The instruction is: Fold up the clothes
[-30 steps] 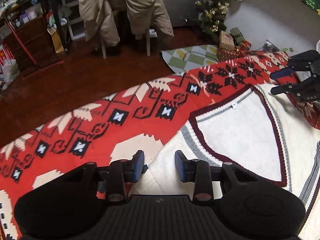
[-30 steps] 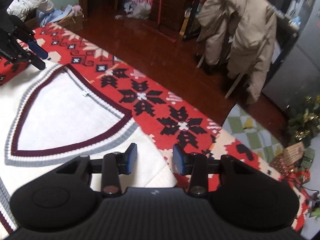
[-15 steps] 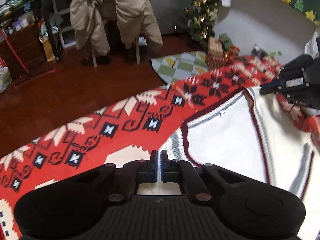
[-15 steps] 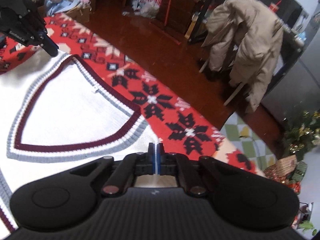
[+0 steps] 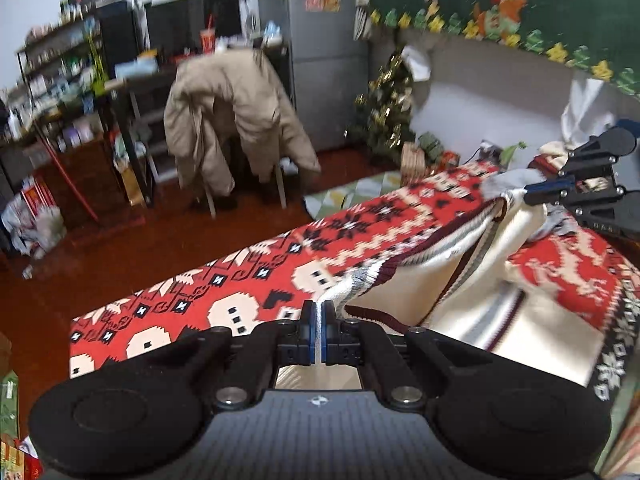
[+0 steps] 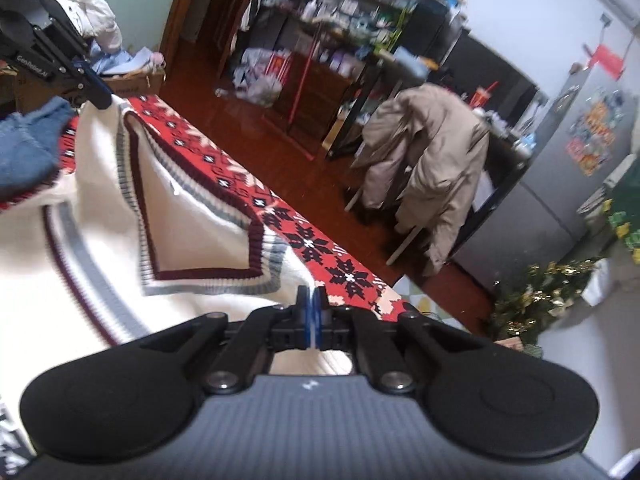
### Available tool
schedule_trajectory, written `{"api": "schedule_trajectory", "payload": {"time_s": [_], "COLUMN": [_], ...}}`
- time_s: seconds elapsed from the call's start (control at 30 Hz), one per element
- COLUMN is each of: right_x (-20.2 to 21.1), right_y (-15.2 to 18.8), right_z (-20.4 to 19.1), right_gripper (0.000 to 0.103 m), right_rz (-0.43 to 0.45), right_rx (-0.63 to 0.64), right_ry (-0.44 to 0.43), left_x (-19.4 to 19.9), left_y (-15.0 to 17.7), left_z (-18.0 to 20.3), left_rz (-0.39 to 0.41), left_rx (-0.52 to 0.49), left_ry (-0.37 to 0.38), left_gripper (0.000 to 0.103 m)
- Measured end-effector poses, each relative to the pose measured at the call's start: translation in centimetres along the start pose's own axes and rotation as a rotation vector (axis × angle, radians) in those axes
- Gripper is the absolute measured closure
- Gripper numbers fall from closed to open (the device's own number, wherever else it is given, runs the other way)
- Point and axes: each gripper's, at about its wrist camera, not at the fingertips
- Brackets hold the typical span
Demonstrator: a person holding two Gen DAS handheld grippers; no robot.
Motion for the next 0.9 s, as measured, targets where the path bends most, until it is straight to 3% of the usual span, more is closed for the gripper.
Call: {"api": "schedule_trajectory", "payload": {"time_s": [0.1,0.23,0.43,0.57,0.7,0.77,0.9], "right_x": [4.7,9.0,10.7,10.9,11.4,11.0,9.5], "right_y": [1.1,3.8,9.0,11.1,11.8,11.8,12.4], "right_z": [-2.7,-6.6,-12.5,-12.9,-11.2,-9.7,-6.3], "right_gripper": [0.102,0.102,0.101,0.098,0.088,0.083,0.079], "right_rz": [0.029,0.031,-0.047,-0.102,-0.109,-0.113,-0.11], "right_rx": [0.013,0.026,0.058,0.036,-0.069,-0.166,-0.429], "right_ry": [0.022,0.019,-0.032,-0.109,-0.14,-0.135,-0.076], "left_x": [3.3,5.1,4.2,4.5,4.0,3.6,2.6], "left_y": [1.8,5.7,10.9,12.8,13.8,14.1,15.1], "left_z": [2.6,5.5,8.2,8.1,5.5,3.5,-0.5], "left_rz": [0.023,-0.015,-0.15,-0.19,-0.197,-0.188,-0.144], "left_rx": [-0.017,-0.007,0.036,0.075,0.241,0.376,0.664], "left_ry": [0.013,0.049,0.106,0.121,0.08,0.052,0.022], "left_gripper": [0.1,0.101,0.097,0.093,0.082,0.076,0.075]}}
Point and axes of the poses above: each gripper's, at about its wrist camera, not at the fingertips, and x roughly against the way its jaws point, z to its right, y to its underside
